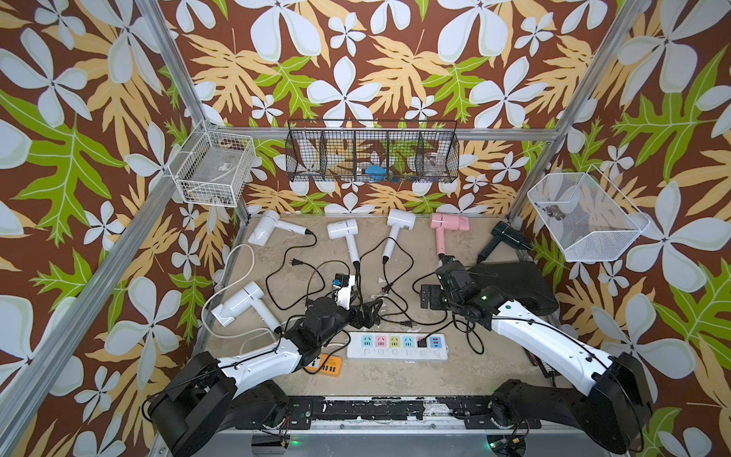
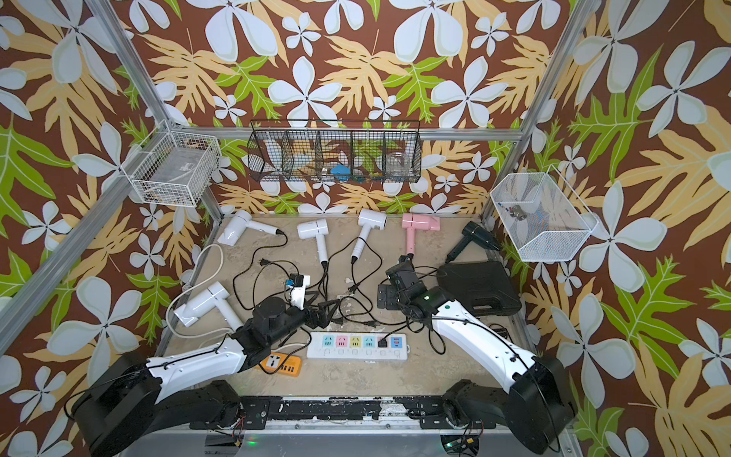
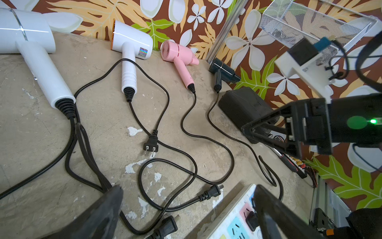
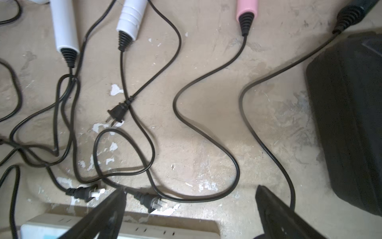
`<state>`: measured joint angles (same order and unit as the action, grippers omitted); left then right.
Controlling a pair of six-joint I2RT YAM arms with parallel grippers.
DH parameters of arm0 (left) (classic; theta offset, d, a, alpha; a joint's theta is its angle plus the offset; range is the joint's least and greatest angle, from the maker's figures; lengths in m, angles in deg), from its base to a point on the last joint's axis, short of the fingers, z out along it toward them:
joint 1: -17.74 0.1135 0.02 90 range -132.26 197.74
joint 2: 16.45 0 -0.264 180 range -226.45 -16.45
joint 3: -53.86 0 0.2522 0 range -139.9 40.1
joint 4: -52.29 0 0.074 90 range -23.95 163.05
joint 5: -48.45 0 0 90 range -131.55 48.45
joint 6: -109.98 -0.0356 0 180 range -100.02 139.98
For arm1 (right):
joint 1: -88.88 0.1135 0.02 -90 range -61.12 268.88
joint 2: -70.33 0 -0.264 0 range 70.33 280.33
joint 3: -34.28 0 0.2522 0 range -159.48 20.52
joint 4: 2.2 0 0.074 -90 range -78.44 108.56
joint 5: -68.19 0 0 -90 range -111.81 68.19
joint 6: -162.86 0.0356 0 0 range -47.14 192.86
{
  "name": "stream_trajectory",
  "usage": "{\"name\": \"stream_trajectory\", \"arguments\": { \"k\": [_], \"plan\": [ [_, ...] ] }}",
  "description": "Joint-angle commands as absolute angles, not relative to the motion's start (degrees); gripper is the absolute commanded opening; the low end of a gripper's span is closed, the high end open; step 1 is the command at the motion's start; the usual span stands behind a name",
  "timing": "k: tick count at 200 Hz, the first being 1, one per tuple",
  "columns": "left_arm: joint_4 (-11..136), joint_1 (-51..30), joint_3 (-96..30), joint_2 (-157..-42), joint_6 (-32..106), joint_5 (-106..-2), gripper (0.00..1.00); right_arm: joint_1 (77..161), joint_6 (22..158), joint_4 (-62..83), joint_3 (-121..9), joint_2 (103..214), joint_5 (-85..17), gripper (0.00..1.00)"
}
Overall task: Charge the blow dryers
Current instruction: Move the charging cable to the center of the board.
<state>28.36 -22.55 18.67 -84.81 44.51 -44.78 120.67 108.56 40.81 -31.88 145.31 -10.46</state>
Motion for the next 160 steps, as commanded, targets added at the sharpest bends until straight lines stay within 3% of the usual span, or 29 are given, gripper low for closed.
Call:
{"name": "stream_trajectory", "arguments": {
  "k": [1, 82, 160],
  "plan": [
    [29.4, -22.6, 18.2, -84.4, 43.9, -43.5, 1.00, 119.1, 113.1, 41.9, -32.4, 148.0, -10.8, 0.95],
    [29.6, -22.6, 18.5, -83.5, 44.1, -43.5, 1.00, 118.4, 120.0, 43.1, -33.0, 156.9, -13.0, 0.63],
    [29.5, -22.6, 18.6, -83.2, 44.4, -43.8, 1.00, 118.2, 123.0, 42.6, -30.3, 159.4, -13.1, 0.59]
  ]
}}
